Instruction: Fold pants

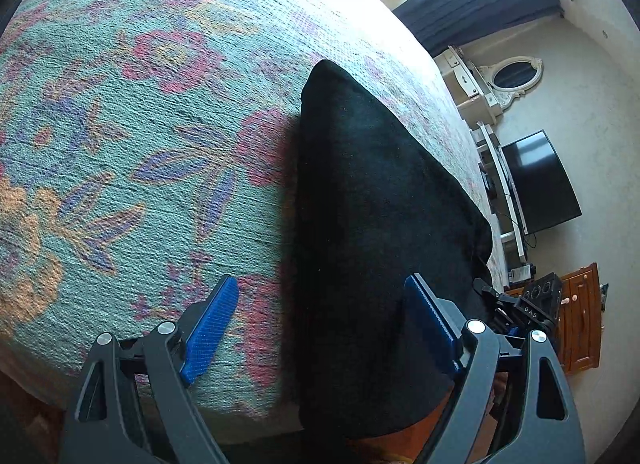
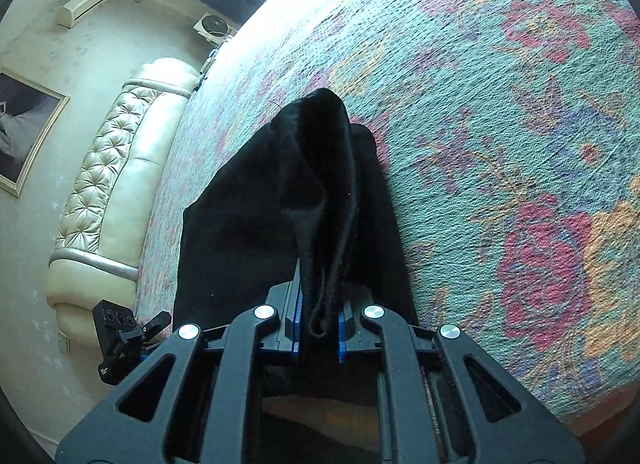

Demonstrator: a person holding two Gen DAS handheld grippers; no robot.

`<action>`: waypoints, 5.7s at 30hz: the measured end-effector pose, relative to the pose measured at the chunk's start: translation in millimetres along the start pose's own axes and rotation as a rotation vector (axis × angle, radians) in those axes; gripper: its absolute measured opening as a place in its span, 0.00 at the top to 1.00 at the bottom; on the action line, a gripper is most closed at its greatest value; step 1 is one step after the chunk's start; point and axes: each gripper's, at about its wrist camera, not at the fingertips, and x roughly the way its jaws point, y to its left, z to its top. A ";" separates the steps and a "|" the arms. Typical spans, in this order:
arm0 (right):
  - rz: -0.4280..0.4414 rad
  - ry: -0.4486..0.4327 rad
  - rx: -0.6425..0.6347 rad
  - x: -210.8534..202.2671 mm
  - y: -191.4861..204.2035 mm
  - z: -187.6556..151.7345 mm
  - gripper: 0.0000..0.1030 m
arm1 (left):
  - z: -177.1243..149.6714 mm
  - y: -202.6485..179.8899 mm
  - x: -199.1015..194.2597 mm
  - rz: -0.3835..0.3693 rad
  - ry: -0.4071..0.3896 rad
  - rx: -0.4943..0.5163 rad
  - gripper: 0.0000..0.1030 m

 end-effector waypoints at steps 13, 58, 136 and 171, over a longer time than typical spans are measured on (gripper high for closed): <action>0.052 0.008 0.033 -5.0 -27.0 1.5 0.89 | -2.8 -15.1 9.9 0.023 -0.003 0.020 0.19; 0.168 0.128 0.008 -24.6 -72.3 -19.7 0.35 | -23.5 -18.6 32.6 -0.140 0.058 0.010 0.17; 0.182 0.075 -0.039 81.1 2.6 46.6 0.62 | 62.5 26.5 17.5 -0.046 -0.044 -0.013 0.63; 0.218 0.026 -0.047 152.8 71.7 117.2 0.67 | 142.9 24.3 20.0 0.173 -0.158 0.059 0.75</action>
